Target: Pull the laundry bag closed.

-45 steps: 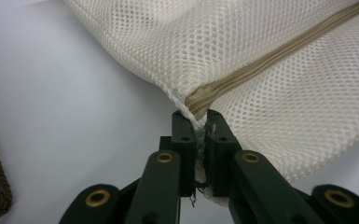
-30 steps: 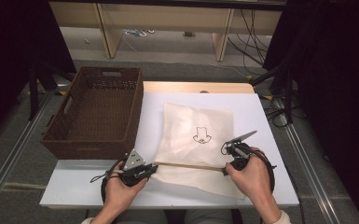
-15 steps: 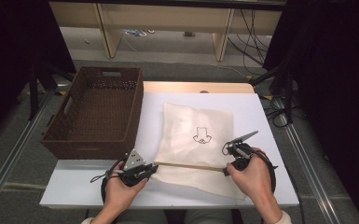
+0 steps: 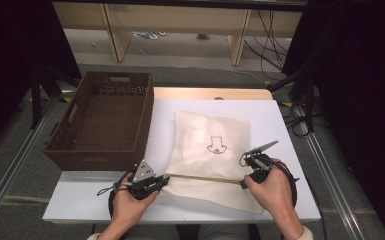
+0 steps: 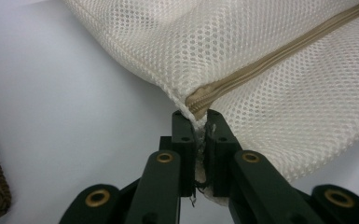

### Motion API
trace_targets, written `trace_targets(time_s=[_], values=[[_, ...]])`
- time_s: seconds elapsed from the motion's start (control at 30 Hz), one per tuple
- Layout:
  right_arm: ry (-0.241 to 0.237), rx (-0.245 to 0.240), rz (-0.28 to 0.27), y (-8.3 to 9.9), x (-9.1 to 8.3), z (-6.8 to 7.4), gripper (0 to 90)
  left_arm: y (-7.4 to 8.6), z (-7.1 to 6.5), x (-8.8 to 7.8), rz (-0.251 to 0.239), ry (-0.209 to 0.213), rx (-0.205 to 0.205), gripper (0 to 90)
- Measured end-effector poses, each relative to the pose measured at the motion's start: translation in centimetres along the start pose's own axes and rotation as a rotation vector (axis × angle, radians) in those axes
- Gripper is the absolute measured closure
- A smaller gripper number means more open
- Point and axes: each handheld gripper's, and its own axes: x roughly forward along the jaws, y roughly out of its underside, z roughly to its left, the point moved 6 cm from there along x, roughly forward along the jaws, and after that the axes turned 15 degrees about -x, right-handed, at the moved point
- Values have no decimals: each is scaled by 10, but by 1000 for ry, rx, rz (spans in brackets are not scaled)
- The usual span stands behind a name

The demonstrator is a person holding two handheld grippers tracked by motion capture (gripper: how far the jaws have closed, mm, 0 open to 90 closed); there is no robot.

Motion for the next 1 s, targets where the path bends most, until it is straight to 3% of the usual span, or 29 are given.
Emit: trace_targets(time_s=[0.27, 0.37, 0.47, 0.5, 0.53, 0.57, 0.6, 0.67, 0.77, 0.8, 0.97, 1.0], values=[[5, -2, 3, 1, 0, -1, 883, 0, 0, 0, -3, 5, -3, 839], [14, -47, -28, 0, 2, -5, 883, 0, -1, 0, -1, 1, -7, 839], [15, -44, -23, 0, 2, -5, 883, 0, -1, 0, -4, 3, -11, 839], [10, 16, 4, 1, 0, 0, 883, 0, -1, 0, -2, 3, -9, 839], [8, 15, 3, 1, -1, 0, 883, 0, -1, 0, -3, 4, -8, 839], [13, -32, -17, 1, 1, -4, 883, 0, -1, 0, -3, 3, -8, 839], [16, -44, -25, 0, 2, -5, 883, 0, 0, 0, 1, 2, 0, 839], [2, 4, 5, 2, -1, -2, 883, 0, -1, 0, 1, 3, -8, 839], [3, -3, 2, 2, 0, -3, 883, 0, -1, 0, -3, 5, -1, 839], [12, -44, -24, 1, 1, -6, 883, 0, -1, 0, -1, 5, -1, 839], [15, -45, -24, 2, 1, -7, 883, 1, 0, 0, 7, 4, -2, 839], [2, 24, 2, 3, -1, -2, 883, 1, 0, 0, 8, 0, -1, 839]])
